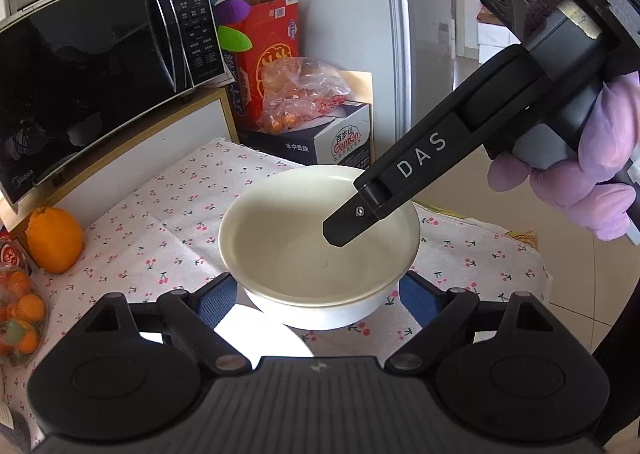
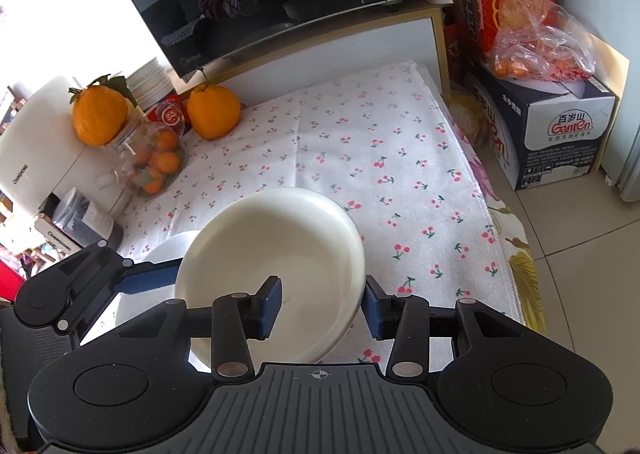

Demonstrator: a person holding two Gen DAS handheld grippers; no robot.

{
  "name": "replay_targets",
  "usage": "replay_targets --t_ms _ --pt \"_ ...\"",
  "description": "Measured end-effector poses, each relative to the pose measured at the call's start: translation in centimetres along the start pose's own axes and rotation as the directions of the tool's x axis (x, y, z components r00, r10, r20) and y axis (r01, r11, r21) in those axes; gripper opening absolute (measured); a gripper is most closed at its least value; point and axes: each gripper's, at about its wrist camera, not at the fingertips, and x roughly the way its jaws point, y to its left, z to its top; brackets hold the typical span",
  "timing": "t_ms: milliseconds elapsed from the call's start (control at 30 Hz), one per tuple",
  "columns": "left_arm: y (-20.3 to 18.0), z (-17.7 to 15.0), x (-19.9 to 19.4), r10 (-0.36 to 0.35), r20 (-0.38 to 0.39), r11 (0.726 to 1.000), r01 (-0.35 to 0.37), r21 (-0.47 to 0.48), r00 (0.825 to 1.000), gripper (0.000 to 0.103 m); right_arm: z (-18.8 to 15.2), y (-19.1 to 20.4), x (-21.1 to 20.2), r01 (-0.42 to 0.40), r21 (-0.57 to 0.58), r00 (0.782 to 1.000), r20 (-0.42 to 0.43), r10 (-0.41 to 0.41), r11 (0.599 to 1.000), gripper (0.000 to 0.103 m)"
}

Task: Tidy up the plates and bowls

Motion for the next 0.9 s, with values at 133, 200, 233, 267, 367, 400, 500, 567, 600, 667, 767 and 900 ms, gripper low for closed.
replay_targets --t_ms 133,200,233,267,367,400,500,567,600,667,767,900 --pt "1.3 -0.4 -1.3 0.025 0.007 1.0 -0.025 -0.017 1.0 0.087 0.5 1.8 0.2 -0.029 -0.019 1.0 0.011 0.029 0.999 0.042" --pt "1.8 -0.7 -1.8 0.036 0.009 0.999 -0.036 -0.022 0.999 0.087 0.6 2.7 0.4 -0.043 -0.029 0.999 0.01 0.043 0.999 0.042" --pt "2.0 -0.8 -2.0 0.043 0.008 0.999 -0.043 -0.024 0.999 0.087 0.6 3.2 0.6 -0.049 -0.034 0.999 0.008 0.05 0.998 0.042" --pt "2.2 -1.0 -2.2 0.048 0.006 0.999 -0.048 -0.025 0.999 0.087 0.7 3.6 0.8 -0.055 -0.039 0.998 0.005 0.056 0.998 0.042" --pt "2.9 -1.7 -2.6 0.064 -0.006 0.998 -0.064 -0.029 0.998 0.087 0.6 4.9 1.6 -0.067 -0.058 0.998 -0.01 0.067 0.996 0.042" --pt "3.1 -1.9 -2.6 0.068 -0.01 0.997 -0.068 -0.031 0.998 0.087 0.6 5.3 1.9 -0.07 -0.065 0.998 -0.016 0.069 0.995 0.042" --pt "3.6 -2.8 -2.9 0.079 -0.029 0.996 -0.081 -0.039 0.996 0.087 0.4 6.7 2.8 -0.072 -0.09 0.997 -0.034 0.07 0.993 0.042" --pt "3.9 -3.2 -3.1 0.087 -0.041 0.995 -0.089 -0.042 0.995 0.087 0.2 7.5 3.4 -0.074 -0.103 0.996 -0.047 0.07 0.992 0.042" --pt "4.0 -3.5 -3.2 0.091 -0.046 0.995 -0.093 -0.043 0.995 0.087 0.1 7.8 3.7 -0.076 -0.107 0.996 -0.054 0.071 0.991 0.042" --pt "4.3 -3.8 -3.4 0.097 -0.056 0.994 -0.1 -0.045 0.994 0.087 0.0 8.5 4.3 -0.079 -0.115 0.995 -0.066 0.072 0.99 0.042" --pt "4.7 -4.3 -3.5 0.099 -0.074 0.994 -0.103 -0.047 0.992 0.086 -0.3 9.4 5.0 -0.083 -0.127 0.994 -0.081 0.073 0.988 0.042" --pt "5.1 -5.2 -3.4 0.102 -0.1 0.993 -0.107 -0.045 0.99 0.086 -0.7 10.4 5.8 -0.081 -0.149 0.993 -0.097 0.067 0.985 0.042"
